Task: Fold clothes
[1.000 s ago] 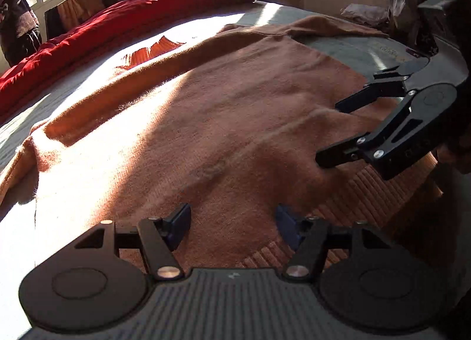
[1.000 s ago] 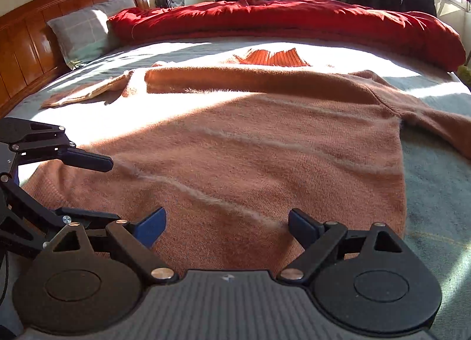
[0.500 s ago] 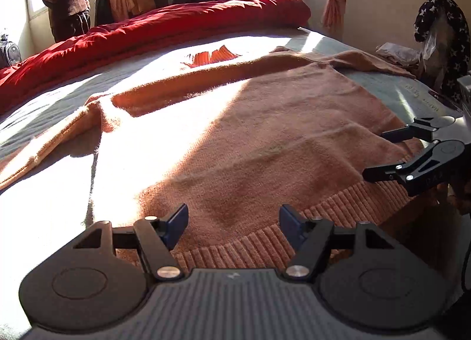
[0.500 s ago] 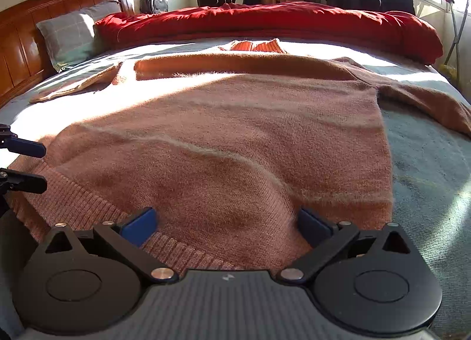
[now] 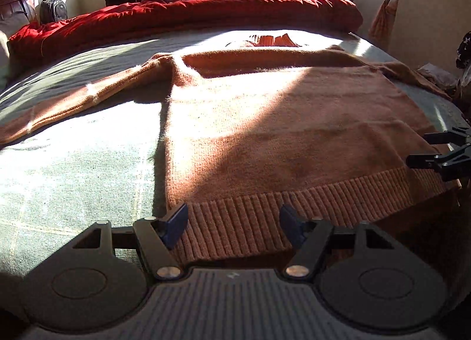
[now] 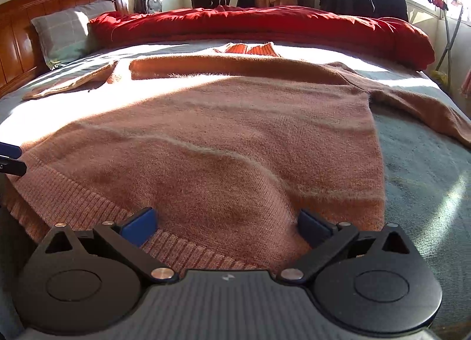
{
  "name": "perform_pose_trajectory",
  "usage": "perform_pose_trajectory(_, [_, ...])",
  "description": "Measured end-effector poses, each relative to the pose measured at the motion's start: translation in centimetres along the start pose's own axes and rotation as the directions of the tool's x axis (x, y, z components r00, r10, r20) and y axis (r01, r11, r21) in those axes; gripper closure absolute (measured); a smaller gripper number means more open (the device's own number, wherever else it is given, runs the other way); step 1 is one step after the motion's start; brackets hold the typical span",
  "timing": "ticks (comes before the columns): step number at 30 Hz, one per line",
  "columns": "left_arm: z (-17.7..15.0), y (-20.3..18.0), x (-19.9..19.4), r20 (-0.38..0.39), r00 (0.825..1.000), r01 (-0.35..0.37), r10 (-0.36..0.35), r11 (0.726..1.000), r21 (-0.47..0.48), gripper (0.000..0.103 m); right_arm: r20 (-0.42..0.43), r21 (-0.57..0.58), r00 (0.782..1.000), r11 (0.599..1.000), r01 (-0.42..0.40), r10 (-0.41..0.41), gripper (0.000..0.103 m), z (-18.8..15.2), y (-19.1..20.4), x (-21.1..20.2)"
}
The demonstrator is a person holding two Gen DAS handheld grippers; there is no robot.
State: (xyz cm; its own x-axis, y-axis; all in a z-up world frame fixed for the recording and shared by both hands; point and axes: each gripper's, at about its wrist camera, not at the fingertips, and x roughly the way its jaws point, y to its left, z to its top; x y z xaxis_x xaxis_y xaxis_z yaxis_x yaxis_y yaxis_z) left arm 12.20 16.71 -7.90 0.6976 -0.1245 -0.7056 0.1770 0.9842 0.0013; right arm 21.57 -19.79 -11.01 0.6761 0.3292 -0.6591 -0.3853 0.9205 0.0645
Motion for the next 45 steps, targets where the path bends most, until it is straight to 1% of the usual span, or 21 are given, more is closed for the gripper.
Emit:
perform_pose_trajectory(2, [0.8,-0.5,-0.5,0.04,0.999,-0.021,0.022,1.0,-0.006,0.029,0.009,0.003,1.0,1.0,-0.008,0.008,0.0,0.8,0.4,-0.2])
perform_pose_trajectory(3, [1.2,-0.7,-0.7,0.057,0.998,-0.032,0.032,0.999,-0.011,0.029,0.036,0.006,0.999,1.0,-0.03,0.029,0.0,1.5,0.7,-0.4])
perform_pose_trajectory(5, [1.9,-1.0,-0.6,0.066,0.996,-0.053,0.055,0.998,-0.034,0.029,0.072,-0.003,0.992,0.995,-0.1,0.1,0.0,3.2,1.9,-0.2])
perform_pose_trajectory(7, [2.2,-1.2,-0.6,0.064,0.994,-0.081,0.085,0.995,-0.052,0.029,0.09,-0.018,0.98,0.984,-0.175,0.176,0.0,4.8,3.3,0.6])
perform_pose_trajectory(9, [2.2,-1.1,-0.7,0.054,0.994,-0.091,0.093,0.995,-0.051,0.029,0.065,-0.031,0.968,0.97,-0.242,0.244,0.0,5.4,4.8,2.1])
perform_pose_trajectory(10, [2.0,-0.9,-0.8,0.048,0.994,-0.097,0.099,0.994,-0.05,0.029,0.038,-0.034,0.96,0.96,-0.276,0.278,0.0,5.4,5.5,2.9])
perform_pose_trajectory(11, [1.9,-0.7,-0.9,0.041,0.994,-0.104,0.106,0.993,-0.048,0.029,0.013,-0.033,0.957,0.956,-0.29,0.291,0.0,5.2,6.1,3.7])
perform_pose_trajectory(13, [1.5,-0.6,-1.1,0.024,0.992,-0.122,0.123,0.992,-0.043,0.029,-0.035,-0.019,0.961,0.961,-0.274,0.273,0.0,4.4,6.8,4.9])
perform_pose_trajectory(14, [1.3,-0.5,-1.1,0.016,0.991,-0.131,0.131,0.991,-0.041,0.028,-0.04,-0.025,0.965,0.965,-0.261,0.26,0.0,3.7,7.0,5.1])
perform_pose_trajectory(19, [1.0,-0.9,-0.7,-0.009,0.987,-0.161,0.16,0.987,-0.014,0.027,-0.027,-0.122,0.974,0.966,-0.227,0.226,0.0,0.4,7.7,2.0])
perform_pose_trajectory(21, [1.2,-1.6,-0.4,-0.006,0.989,-0.149,0.149,0.989,-0.002,0.027,-0.021,-0.132,0.975,0.966,-0.222,0.221,0.0,0.0,7.5,0.6])
perform_pose_trajectory(23, [1.5,-2.5,-0.2,0.002,0.991,-0.133,0.133,0.991,0.02,0.027,0.029,-0.099,0.975,0.971,-0.217,0.221,0.0,0.4,6.4,-1.0])
perform_pose_trajectory(24, [1.6,-2.9,-0.1,0.008,0.992,-0.125,0.125,0.992,0.033,0.027,0.069,-0.078,0.977,0.977,-0.197,0.203,0.0,0.8,5.6,-1.5])
perform_pose_trajectory(25, [1.7,-3.4,-0.1,0.013,0.992,-0.124,0.123,0.991,0.046,0.027,0.088,-0.058,0.98,0.983,-0.174,0.179,0.0,1.1,4.9,-1.7])
perform_pose_trajectory(27, [1.8,-4.1,-0.3,0.022,0.993,-0.121,0.119,0.991,0.066,0.027,0.077,-0.019,0.99,0.993,-0.118,0.12,0.0,1.4,3.4,-1.1])
perform_pose_trajectory(28, [1.7,-4.2,-0.4,0.023,0.993,-0.117,0.116,0.991,0.067,0.027,0.073,-0.005,0.992,0.994,-0.105,0.105,0.0,1.2,2.9,-1.0])
perform_pose_trajectory(30, [1.6,-4.5,-0.5,0.024,0.994,-0.111,0.11,0.991,0.07,0.024,0.07,0.011,0.991,0.994,-0.111,0.11,0.0,0.1,2.6,-1.4])
perform_pose_trajectory(36, [1.0,-4.7,-0.4,0.001,0.992,-0.13,0.13,0.989,0.071,0.024,0.061,0.058,0.99,0.99,-0.129,0.126,0.0,-3.0,1.7,-2.5])
perform_pose_trajectory(38, [1.2,-5.0,-0.4,0.006,0.992,-0.13,0.13,0.989,0.076,0.024,0.071,0.078,0.989,0.987,-0.138,0.133,0.0,-2.9,1.4,-3.0])
perform_pose_trajectory(42, [1.3,-5.8,-0.7,0.026,0.993,-0.116,0.114,0.989,0.087,0.024,0.074,0.081,0.991,0.99,-0.114,0.108,0.0,-2.9,1.3,-3.0])
perform_pose_trajectory(45, [0.9,-6.2,-1.0,0.026,0.994,-0.108,0.106,0.989,0.105,0.023,0.076,0.083,0.993,0.992,-0.096,0.089,0.0,-2.9,1.1,-3.0])
